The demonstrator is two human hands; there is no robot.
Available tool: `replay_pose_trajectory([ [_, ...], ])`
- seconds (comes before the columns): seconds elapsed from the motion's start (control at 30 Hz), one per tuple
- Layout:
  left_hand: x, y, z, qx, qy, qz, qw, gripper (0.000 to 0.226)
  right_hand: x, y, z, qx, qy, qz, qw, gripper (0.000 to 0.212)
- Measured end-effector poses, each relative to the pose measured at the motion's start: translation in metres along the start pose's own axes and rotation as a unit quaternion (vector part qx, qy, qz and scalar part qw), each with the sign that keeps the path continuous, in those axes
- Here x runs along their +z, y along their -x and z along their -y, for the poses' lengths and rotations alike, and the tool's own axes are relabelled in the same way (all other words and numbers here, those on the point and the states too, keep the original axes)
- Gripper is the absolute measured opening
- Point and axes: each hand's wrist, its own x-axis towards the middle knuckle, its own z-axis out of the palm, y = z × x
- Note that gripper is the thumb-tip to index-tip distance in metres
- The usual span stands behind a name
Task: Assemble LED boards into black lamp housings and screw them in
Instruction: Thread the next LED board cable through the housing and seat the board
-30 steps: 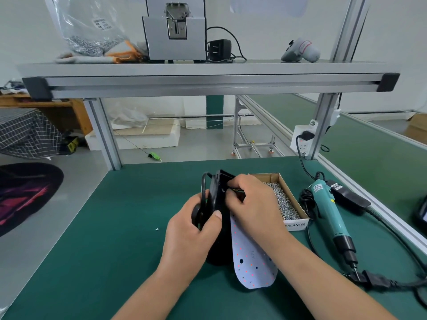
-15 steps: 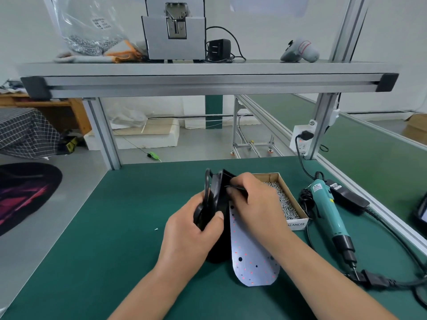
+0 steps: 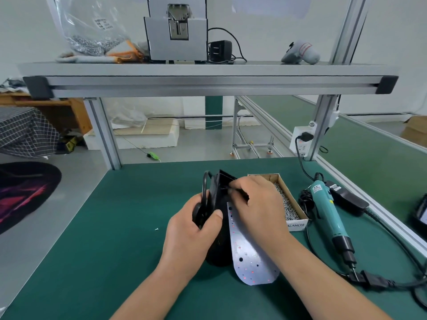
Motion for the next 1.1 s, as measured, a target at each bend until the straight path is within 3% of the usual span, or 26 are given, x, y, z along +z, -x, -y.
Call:
replay_pose_trajectory([
  [0.23,0.0,0.002,-0.005,-0.015,0.058,0.022,0.998,0.032,0.003,-0.001,0.008,-0.028,-0.016,0.051,0.998,0.02],
  [0.47,0.002,0.001,-0.007,-0.026,0.087,0.03,0.995,0.027,0.002,0.002,0.005,-0.009,0.075,0.157,0.985,0.044],
  [0.6,0.002,0.002,-0.007,-0.022,0.089,0.034,0.995,0.03,0.003,0.001,0.004,-0.001,0.08,0.198,0.977,0.045],
  [0.7,0.001,-0.001,-0.005,-0.026,0.089,0.016,0.996,0.031,-0.005,0.0,0.001,-0.025,0.042,0.168,0.985,0.04],
  [0.8,-0.002,-0.007,0.002,-0.045,0.087,-0.003,0.995,0.025,-0.018,-0.002,-0.01,0.026,-0.063,0.076,0.995,0.036],
  [0.87,-0.003,-0.009,0.003,-0.06,0.086,-0.009,0.994,0.023,-0.03,-0.004,-0.023,0.076,-0.063,0.06,0.993,0.037],
  [1.0,-0.005,-0.012,0.005,-0.082,0.093,-0.01,0.992,0.024,-0.049,-0.01,-0.042,0.15,-0.017,0.204,0.967,0.045],
  [1.1,-0.005,-0.012,0.006,-0.078,0.083,-0.017,0.993,0.025,-0.056,-0.01,-0.05,0.145,-0.018,0.274,0.95,0.043],
])
